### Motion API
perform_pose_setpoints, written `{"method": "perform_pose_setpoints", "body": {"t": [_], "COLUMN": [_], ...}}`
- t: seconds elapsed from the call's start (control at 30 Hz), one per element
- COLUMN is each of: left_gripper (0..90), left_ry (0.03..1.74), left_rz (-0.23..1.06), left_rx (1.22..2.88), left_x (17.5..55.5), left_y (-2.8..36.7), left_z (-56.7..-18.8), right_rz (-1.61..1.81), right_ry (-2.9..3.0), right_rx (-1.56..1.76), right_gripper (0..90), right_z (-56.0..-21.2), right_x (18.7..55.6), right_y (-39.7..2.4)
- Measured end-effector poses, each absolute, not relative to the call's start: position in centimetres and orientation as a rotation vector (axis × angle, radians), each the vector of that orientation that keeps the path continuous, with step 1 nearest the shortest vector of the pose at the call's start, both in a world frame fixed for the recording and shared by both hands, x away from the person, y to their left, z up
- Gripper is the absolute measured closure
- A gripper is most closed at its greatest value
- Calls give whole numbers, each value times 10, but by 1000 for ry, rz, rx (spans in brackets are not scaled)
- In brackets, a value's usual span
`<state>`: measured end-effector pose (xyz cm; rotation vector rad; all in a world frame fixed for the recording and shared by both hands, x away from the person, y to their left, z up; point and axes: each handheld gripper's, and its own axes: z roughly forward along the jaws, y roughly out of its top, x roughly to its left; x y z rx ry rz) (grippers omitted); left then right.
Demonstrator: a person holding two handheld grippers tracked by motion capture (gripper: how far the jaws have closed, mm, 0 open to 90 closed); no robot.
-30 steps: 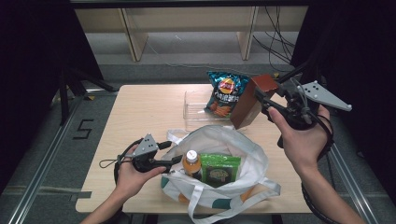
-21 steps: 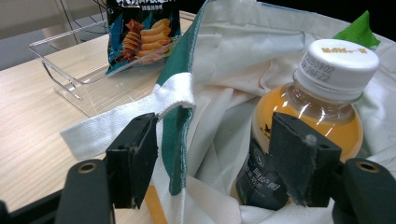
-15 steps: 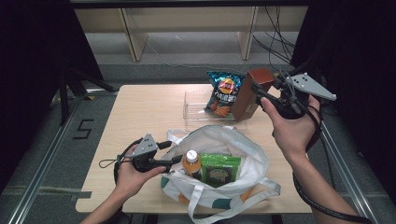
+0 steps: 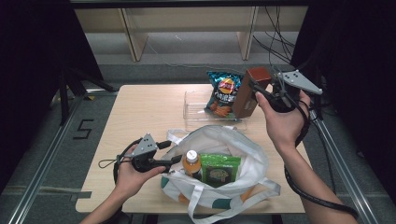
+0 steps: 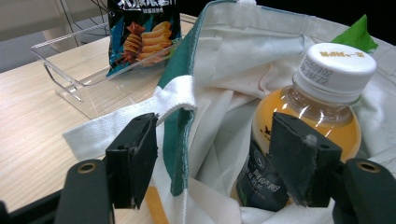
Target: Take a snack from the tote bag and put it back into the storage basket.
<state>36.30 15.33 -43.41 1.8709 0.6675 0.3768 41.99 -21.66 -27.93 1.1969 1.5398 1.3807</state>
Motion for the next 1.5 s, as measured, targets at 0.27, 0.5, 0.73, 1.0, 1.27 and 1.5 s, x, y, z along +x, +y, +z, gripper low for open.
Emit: {"method": "perform_pose_setpoints", "body": {"t": [0.27,0.5,0.73,1.0,1.27,1.5], "left_gripper": [317,317,316,316,316,316], "left_ry": [658,643,665,671,659,648], "left_rz": [379,374,368,368,366,364], "left_rx": [1876,1873,1856,1850,1860,1858], "left_x": [363,363,364,364,366,367], "left_y": [153,154,156,157,154,154], "left_z": [-434,-434,-435,-435,-434,-434], "right_rz": [1370,1367,1368,1373,1366,1355], "right_ry": [1538,1534,1542,1532,1527,1522], "right_rx": [1220,1221,1239,1245,1276,1264], "right_gripper": [401,401,401,401,400,401], "right_z": [-283,-286,-290,-289,-291,-293], "right_x": [428,433,438,440,441,446], "right_y": [-217,-215,-214,-215,-218,-220]}}
